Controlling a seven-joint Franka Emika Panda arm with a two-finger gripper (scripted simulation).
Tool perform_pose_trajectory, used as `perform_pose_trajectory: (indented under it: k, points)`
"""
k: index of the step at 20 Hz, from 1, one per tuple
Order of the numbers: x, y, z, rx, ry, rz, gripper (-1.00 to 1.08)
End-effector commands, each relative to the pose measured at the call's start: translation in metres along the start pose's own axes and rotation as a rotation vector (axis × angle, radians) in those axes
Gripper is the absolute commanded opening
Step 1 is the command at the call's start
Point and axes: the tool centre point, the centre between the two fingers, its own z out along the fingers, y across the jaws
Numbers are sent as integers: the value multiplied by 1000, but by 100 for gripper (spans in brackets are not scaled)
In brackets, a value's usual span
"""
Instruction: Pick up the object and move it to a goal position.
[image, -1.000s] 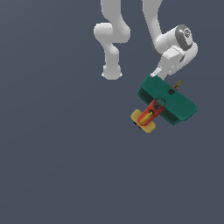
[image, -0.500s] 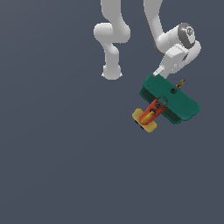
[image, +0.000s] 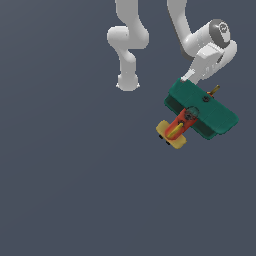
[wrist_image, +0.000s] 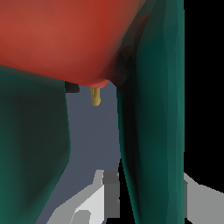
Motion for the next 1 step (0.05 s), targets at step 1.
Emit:
perform_pose_trajectory:
  k: [1]
  points:
    - [1, 2, 0, -2, 0, 4, -100]
